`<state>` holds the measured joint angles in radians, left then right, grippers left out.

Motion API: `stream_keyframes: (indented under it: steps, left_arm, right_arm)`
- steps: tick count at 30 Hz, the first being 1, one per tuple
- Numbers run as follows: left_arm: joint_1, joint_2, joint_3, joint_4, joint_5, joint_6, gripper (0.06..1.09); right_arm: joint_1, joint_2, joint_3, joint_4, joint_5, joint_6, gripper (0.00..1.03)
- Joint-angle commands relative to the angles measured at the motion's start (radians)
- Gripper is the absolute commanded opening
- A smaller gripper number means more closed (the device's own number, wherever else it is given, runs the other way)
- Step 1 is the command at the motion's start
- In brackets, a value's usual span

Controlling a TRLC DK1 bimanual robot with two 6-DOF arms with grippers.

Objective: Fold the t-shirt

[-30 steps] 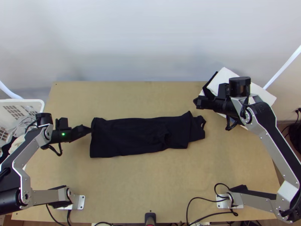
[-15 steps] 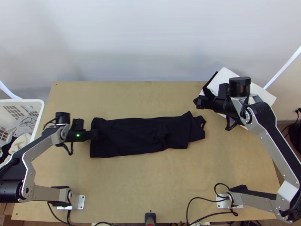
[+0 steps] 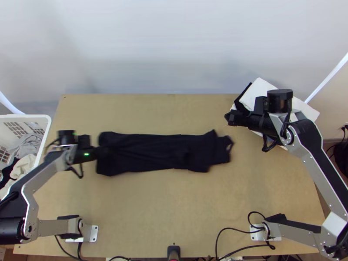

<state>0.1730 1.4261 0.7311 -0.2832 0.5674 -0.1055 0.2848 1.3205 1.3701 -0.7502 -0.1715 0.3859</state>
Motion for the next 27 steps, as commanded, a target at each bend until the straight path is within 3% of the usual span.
stream_keyframes:
  steps: [1,5,10,18,27]
  left_arm:
    - [0.174,-0.015,0.004,-0.065,0.011,0.115,0.09]
    - [0.355,0.023,0.076,-0.205,0.022,0.268,0.09]
    - [0.388,-0.015,0.203,-0.395,0.031,0.296,0.09]
    - [0.045,-0.179,0.320,-0.459,0.052,0.049,0.09]
    - [-0.351,-0.069,0.444,-0.383,-0.026,-0.191,0.09]
  right_arm:
    - [-0.009,-0.024,-0.036,-0.009,0.006,0.013,0.99]
    - [-0.006,-0.024,-0.045,0.000,0.006,0.013,0.99]
    - [-0.001,-0.021,-0.049,0.005,0.006,0.015,0.99]
    - [0.004,-0.018,-0.049,0.017,0.006,0.013,0.99]
    - [-0.015,-0.030,-0.052,0.017,0.006,0.010,0.99]
